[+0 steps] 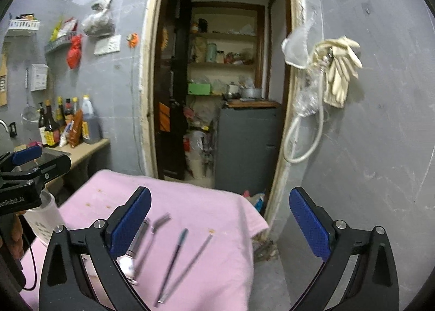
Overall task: Organize utensils
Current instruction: 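Move both tools back over the remaining utensils on the cloth, then grasp the silver masher handle with the left tool while the right tool grasps a thin skewer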
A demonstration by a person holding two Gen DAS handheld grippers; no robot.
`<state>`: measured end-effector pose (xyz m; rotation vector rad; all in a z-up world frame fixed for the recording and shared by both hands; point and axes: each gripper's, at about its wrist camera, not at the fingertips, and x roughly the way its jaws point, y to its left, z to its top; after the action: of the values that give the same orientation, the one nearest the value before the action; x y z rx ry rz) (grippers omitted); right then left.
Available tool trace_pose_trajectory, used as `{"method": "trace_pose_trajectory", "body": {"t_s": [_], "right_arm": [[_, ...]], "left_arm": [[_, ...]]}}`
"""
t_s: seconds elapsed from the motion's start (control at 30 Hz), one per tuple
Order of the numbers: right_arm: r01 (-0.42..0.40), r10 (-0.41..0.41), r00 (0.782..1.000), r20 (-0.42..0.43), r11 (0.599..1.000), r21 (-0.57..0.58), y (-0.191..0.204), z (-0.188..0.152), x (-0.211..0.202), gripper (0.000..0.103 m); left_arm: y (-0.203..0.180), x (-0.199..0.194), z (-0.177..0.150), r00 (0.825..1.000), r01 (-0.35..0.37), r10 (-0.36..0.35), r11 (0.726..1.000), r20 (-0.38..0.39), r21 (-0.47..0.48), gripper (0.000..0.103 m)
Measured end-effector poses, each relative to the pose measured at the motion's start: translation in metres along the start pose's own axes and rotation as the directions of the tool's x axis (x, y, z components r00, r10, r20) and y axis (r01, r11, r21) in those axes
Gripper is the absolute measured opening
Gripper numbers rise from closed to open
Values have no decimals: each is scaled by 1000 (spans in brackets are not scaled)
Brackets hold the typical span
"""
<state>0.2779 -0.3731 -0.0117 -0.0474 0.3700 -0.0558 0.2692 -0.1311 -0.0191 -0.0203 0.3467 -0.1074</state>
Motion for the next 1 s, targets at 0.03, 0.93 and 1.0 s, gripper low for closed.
{"method": "trace_pose_trajectory", "body": {"t_s": [0.03,0.93,1.0], "right_arm": [[3,-3,1000,-8,1000,2,-5,-3,4,100],[-118,158,922,-352,984,132,-3,-107,150,67],[-124,166,907,-386,983,131,8,-113,159,58]], "left_arm": [[-5,5,-2,1000,4,-4,1000,-11,2,102],[-41,156,-83,923,-20,35,999,-383,44,91],[-38,165,-89,909,-17,36,999,-414,51,84]]}}
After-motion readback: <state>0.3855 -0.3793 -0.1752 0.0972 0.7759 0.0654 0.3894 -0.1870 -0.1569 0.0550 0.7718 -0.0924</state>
